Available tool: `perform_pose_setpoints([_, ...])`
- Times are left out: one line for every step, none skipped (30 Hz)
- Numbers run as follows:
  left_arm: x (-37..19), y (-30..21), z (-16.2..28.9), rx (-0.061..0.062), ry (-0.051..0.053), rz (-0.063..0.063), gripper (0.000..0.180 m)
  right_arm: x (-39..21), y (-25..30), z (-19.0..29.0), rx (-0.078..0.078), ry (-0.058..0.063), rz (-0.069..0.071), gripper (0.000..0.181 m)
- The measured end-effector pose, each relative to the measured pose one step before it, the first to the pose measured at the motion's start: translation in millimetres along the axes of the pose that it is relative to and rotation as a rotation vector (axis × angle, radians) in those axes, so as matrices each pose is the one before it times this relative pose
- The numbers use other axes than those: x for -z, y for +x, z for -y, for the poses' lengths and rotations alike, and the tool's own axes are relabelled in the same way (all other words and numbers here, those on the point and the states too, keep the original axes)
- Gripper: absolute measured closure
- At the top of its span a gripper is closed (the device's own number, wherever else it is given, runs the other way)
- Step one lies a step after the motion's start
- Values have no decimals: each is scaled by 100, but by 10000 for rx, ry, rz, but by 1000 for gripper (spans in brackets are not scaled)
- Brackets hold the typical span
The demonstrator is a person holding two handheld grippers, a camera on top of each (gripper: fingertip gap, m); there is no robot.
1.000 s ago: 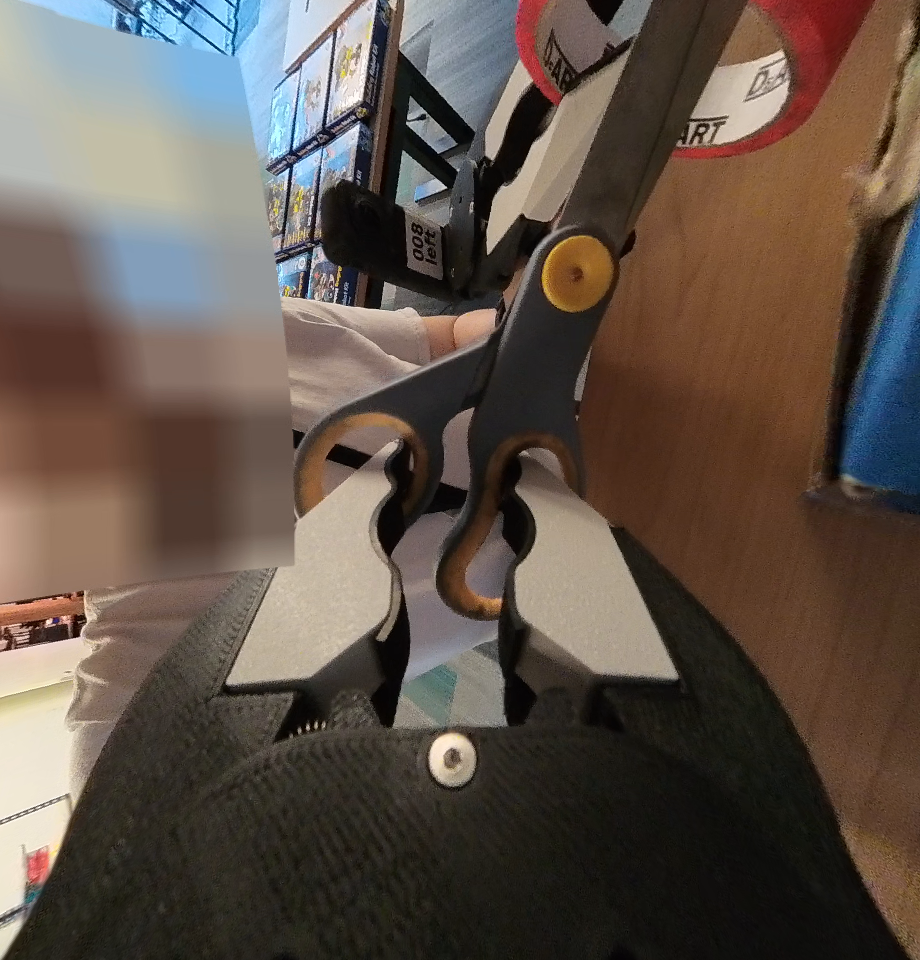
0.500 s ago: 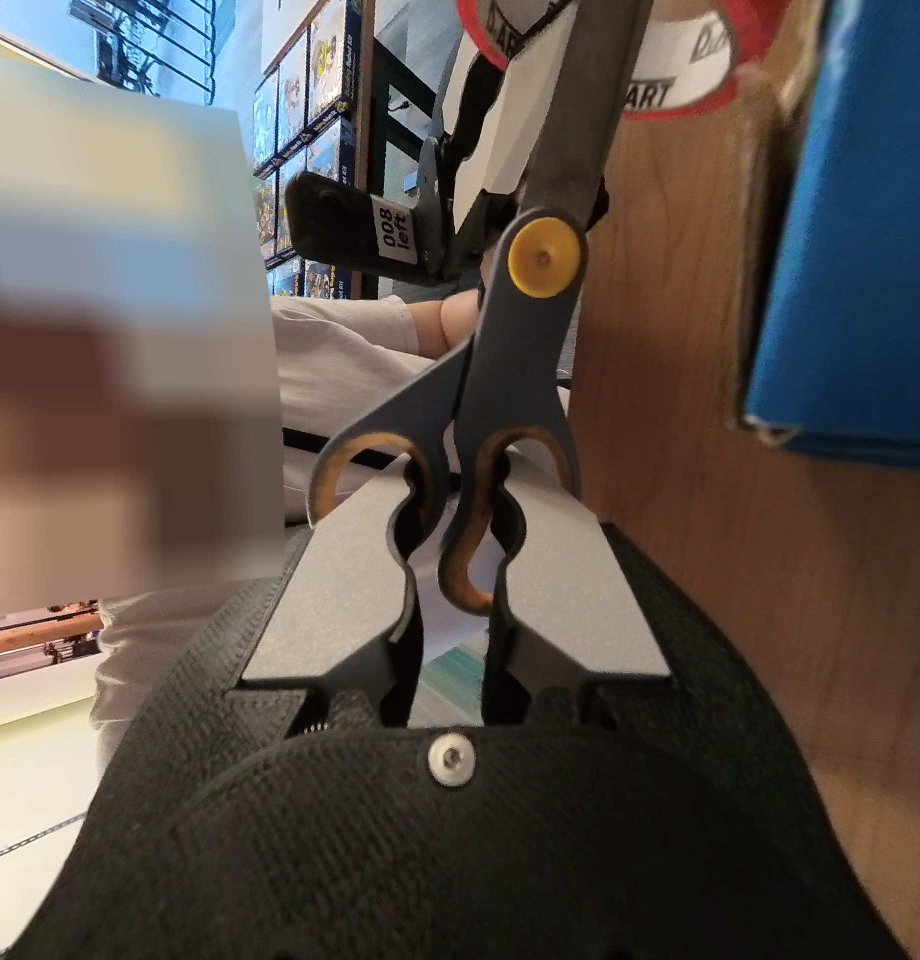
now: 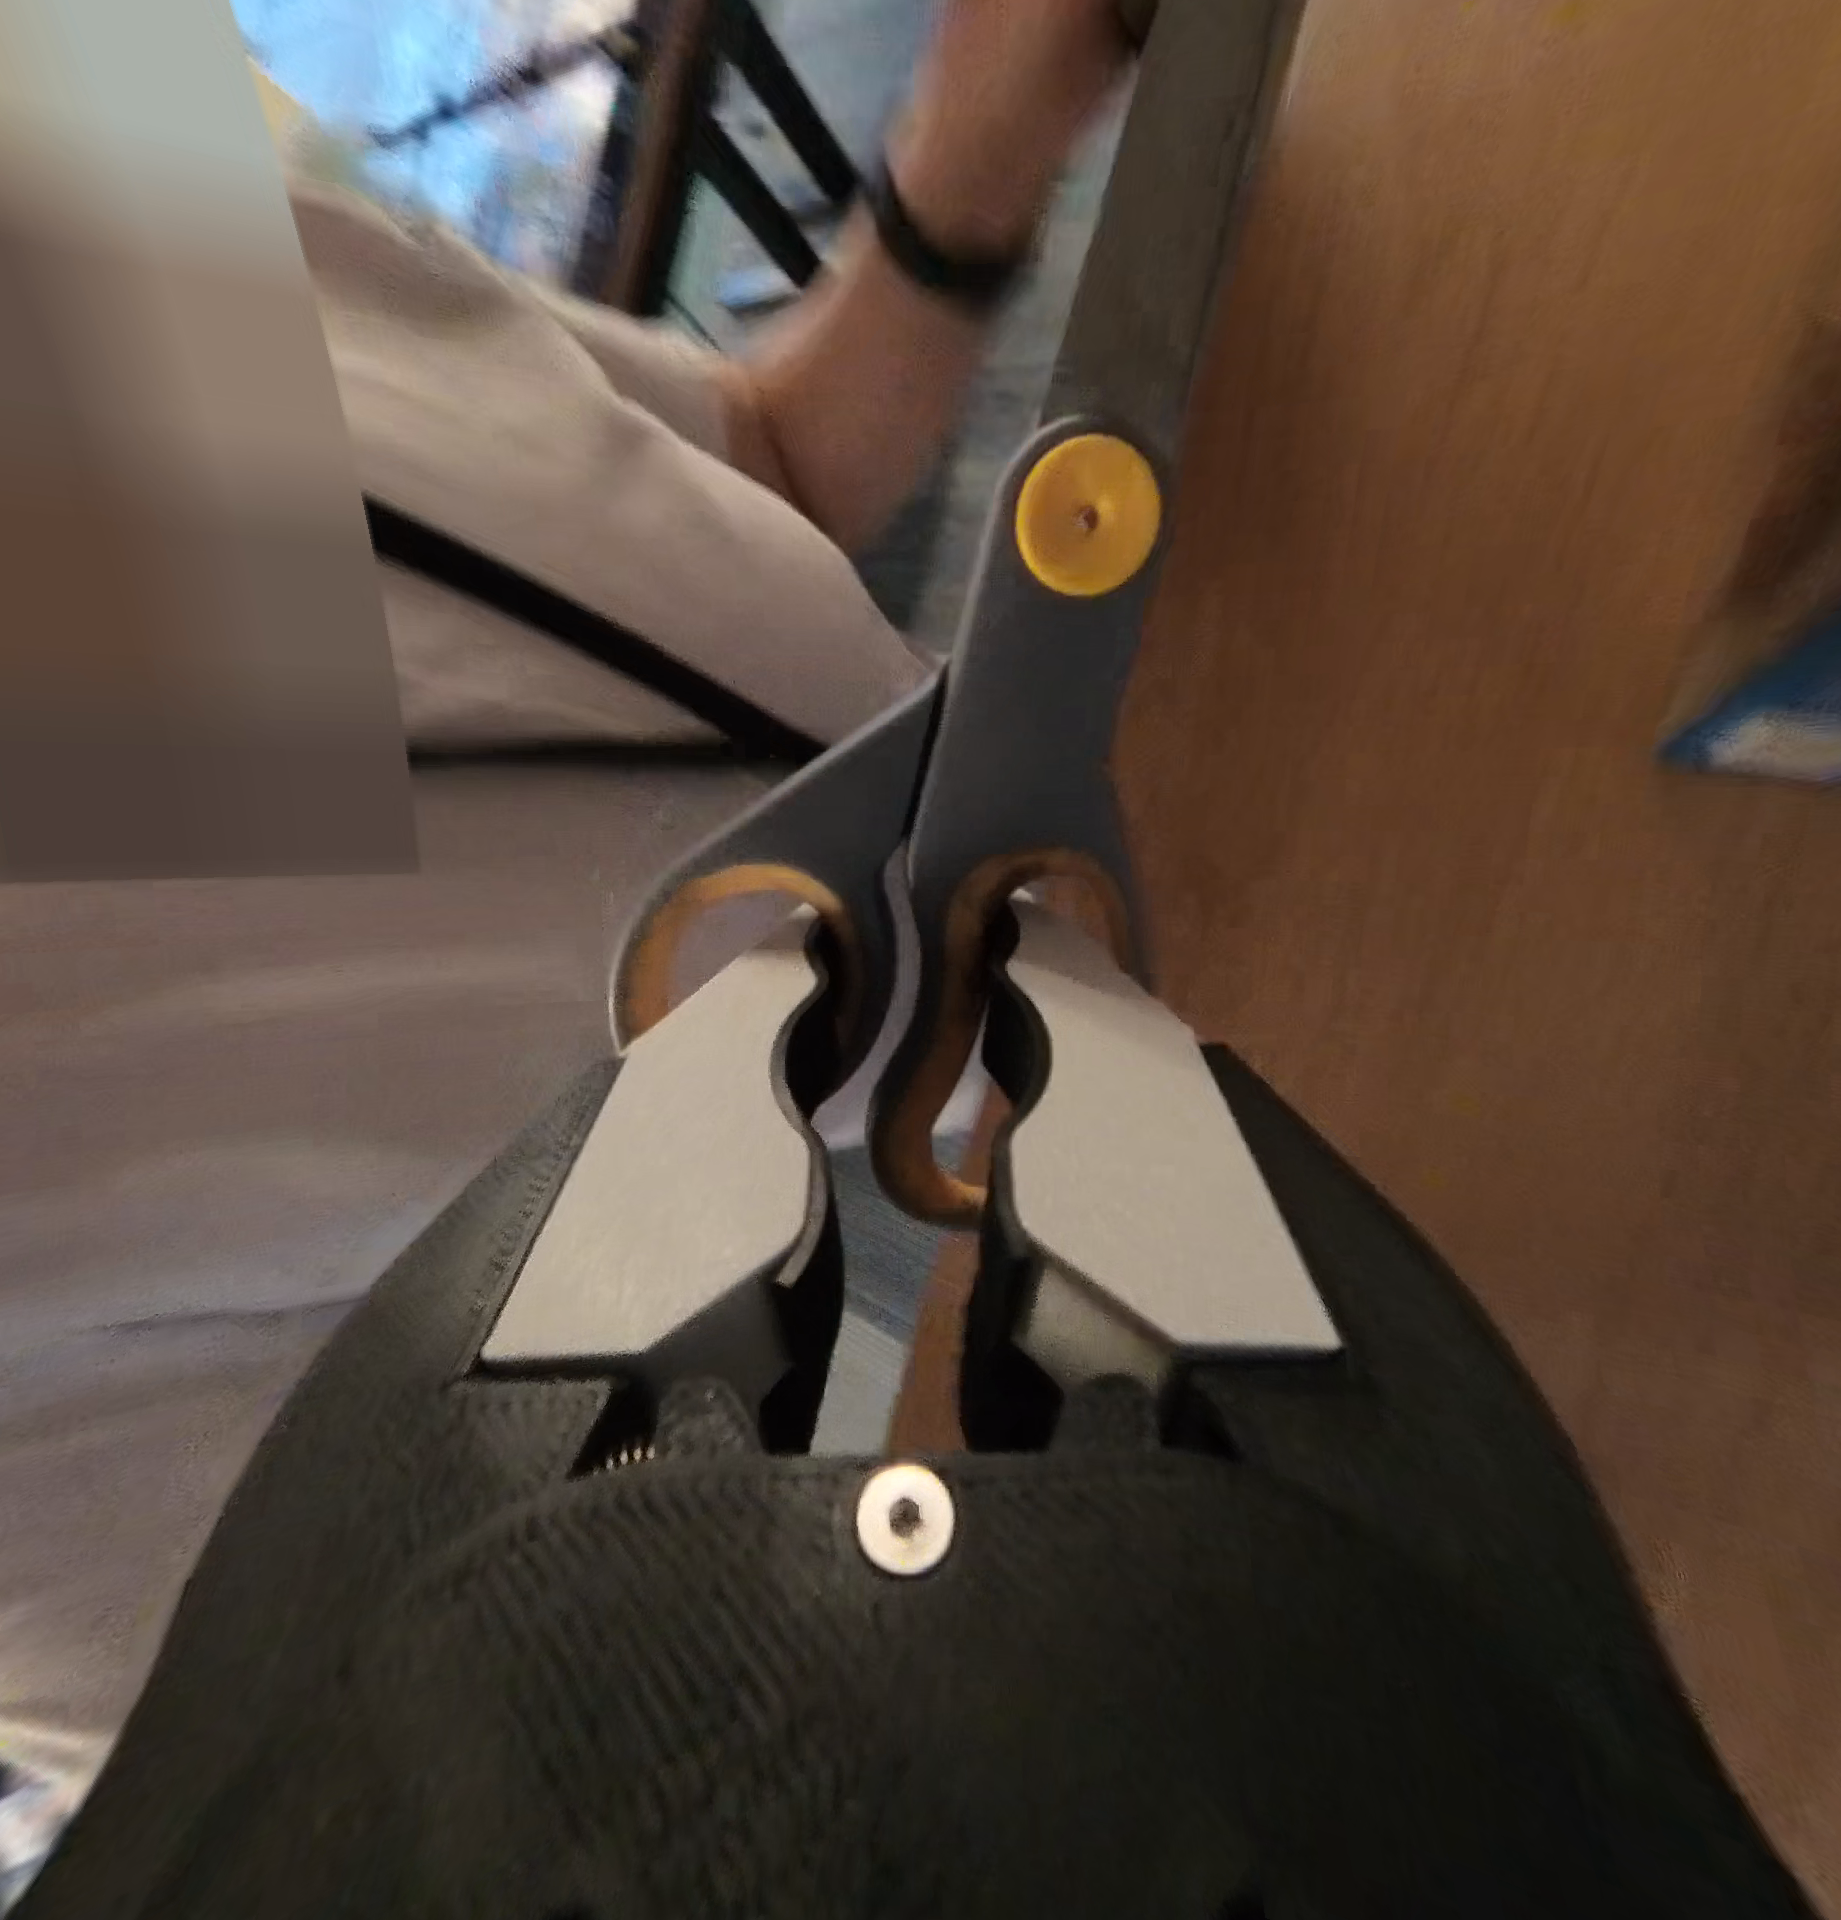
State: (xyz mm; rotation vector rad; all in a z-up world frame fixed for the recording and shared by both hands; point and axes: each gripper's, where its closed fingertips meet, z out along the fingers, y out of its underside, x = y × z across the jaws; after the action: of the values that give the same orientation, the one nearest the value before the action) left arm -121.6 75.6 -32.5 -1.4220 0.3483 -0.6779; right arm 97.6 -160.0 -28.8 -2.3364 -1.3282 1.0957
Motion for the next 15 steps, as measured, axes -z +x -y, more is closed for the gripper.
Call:
perform_pose_setpoints([-418,-2011,-552,682,-781,-294,156,148,818,-2053,238,-262,-736,160])
perform_pose_setpoints([-563,-1865,-284,690,-651,-398,156,97,1153,-2079,94,-330,-825,160])
perform_pose_setpoints([-681,-1652,-549,749,-976,-524,156,-14,1325,-2066,-17,-450,-808,159])
perform_pose_setpoints([-683,-1641,-688,795,-1183,-396,156,-190,1114,-1775,-69,-365,-563,159])
perform_pose_setpoints([-664,-1443,-876,623,-1331,-283,156,-294,1129,-1383,-193,-221,-497,160])
perform_pose_setpoints([-590,-857,-445,308,-1044,-453,156,-309,1109,-1156,-280,-249,-474,159])
perform_pose_setpoints([-477,-712,99,361,-532,-410,156,-330,1042,-920,-256,-204,-445,159])
perform_pose_setpoints([-422,-761,64,524,-454,-289,156,-354,1112,-798,-131,-217,-543,159])
perform_pose_setpoints([-411,-507,-154,455,-636,-348,156,-428,873,-676,45,-174,-439,159])
perform_pose_setpoints([-408,-397,-312,202,-678,-265,155,-483,676,-667,41,-181,-367,159])
perform_pose_setpoints([-382,-533,-373,45,-646,-48,155,-502,307,-689,-43,-263,-191,158])
perform_pose_setpoints([-370,-704,-381,-86,-587,167,155,-457,131,-646,-127,-293,-93,158])
perform_pose_setpoints([-323,-675,-531,-190,-660,223,155,-409,104,-581,-201,-306,-97,158])
perform_pose_setpoints([-225,-192,-195,-236,-449,-44,155,-389,98,-402,-189,-233,-121,157])
perform_pose_setpoints([-91,6,81,-107,-240,-145,155,-179,-8,-102,-115,-57,-69,155])
